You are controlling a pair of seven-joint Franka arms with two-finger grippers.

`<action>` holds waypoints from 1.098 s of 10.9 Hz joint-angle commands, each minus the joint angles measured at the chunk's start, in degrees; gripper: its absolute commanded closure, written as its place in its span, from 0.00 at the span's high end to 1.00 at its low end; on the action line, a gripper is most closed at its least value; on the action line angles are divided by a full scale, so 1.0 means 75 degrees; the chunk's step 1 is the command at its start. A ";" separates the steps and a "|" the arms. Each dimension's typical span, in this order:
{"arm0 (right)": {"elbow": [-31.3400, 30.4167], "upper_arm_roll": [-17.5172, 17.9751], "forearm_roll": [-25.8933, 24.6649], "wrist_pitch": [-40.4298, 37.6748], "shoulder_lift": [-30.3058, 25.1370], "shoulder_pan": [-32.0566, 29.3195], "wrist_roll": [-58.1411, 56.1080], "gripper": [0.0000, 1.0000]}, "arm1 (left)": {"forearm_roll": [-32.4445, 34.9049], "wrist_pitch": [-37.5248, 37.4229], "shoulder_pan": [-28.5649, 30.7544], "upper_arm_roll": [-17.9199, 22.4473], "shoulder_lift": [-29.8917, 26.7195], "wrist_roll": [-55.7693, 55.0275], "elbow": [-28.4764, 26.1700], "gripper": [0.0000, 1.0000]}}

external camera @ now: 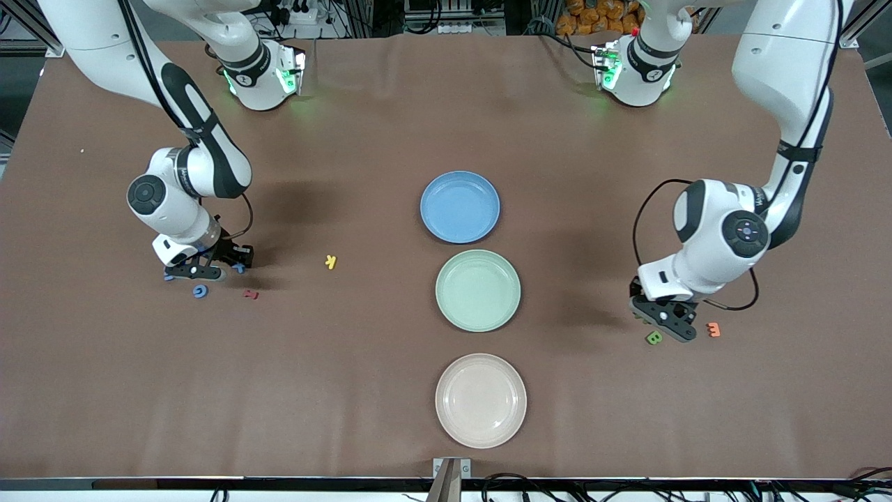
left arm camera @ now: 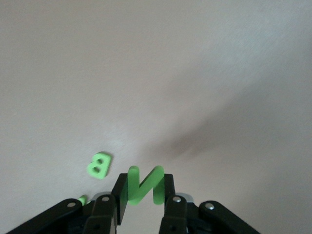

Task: Sort letters by color into matching plates
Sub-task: 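Carry the N to the green plate while the right gripper grasps the X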

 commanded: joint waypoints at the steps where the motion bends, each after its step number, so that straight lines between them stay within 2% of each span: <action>1: 0.0009 0.0109 0.0139 -0.0175 -0.0172 -0.0084 0.0074 0.20 | 0.0136 -0.0148 -0.0538 0.0044 -0.0148 -0.1370 0.0070 0.00; 8: 0.0723 0.0260 0.0139 -0.1325 -0.0325 0.0512 0.0308 0.17 | 0.0066 -0.0148 -0.1922 0.0020 -0.0089 -0.4417 0.0141 0.00; 10: 0.0934 0.0669 0.0127 -0.1395 -0.0360 0.0549 0.0904 0.18 | 0.0054 -0.0148 -0.2262 0.0020 -0.0008 -0.5214 0.0292 0.00; 12: 0.1366 0.0870 0.0115 -0.1942 -0.0349 0.0805 0.1164 0.18 | 0.0066 -0.0148 -0.2648 0.0020 0.0214 -0.6047 0.0433 0.00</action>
